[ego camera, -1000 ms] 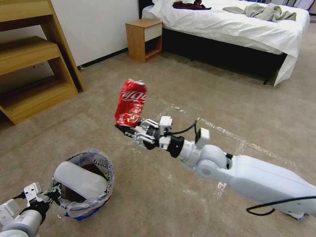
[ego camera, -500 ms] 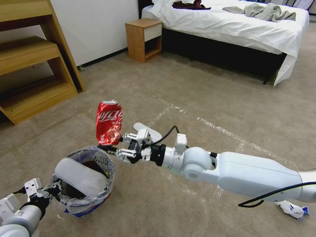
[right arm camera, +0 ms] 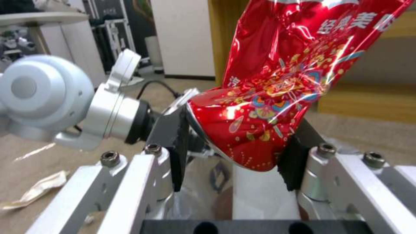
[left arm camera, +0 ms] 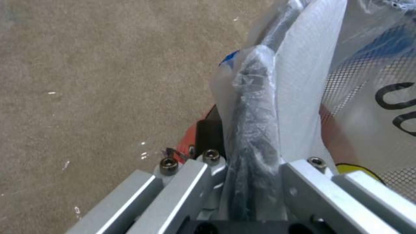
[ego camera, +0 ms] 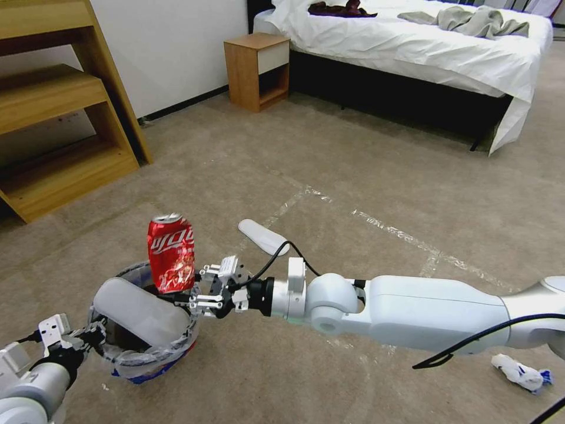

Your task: Pick up the trash bin and place the garbage on the floor into it.

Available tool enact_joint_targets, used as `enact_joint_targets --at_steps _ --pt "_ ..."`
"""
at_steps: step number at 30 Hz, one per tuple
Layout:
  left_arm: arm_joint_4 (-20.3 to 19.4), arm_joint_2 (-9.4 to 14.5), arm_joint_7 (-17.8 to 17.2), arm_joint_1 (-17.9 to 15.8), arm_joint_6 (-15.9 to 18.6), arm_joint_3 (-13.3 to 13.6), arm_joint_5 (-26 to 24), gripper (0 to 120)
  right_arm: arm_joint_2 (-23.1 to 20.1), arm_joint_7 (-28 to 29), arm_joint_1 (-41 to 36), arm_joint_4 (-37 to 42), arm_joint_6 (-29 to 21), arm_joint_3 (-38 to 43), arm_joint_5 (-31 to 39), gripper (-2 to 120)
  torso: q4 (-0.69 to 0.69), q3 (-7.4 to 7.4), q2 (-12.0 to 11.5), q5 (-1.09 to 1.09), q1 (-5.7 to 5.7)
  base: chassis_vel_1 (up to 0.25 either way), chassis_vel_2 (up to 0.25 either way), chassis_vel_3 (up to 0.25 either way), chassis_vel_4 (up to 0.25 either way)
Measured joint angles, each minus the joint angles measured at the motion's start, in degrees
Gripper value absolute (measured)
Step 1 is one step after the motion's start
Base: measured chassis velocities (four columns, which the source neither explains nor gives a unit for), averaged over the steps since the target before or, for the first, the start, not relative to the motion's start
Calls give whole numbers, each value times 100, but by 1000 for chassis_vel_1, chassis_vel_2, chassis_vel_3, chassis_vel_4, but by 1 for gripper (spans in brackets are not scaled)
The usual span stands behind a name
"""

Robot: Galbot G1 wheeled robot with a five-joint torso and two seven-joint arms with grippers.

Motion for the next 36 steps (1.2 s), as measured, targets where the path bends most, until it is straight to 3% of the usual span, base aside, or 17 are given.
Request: enact_joint_targets --at_steps 24,36 --pt "-25 -27 31 -9 -31 -40 -7 1 924 277 253 -601 -212 -451 -138 39 0 0 0 0 0 0 0 0 0" --pt "12 -41 42 -22 -37 6 11 1 1142 467 176 -880 -258 -452 -325 39 0 0 0 0 0 0 0 0 0"
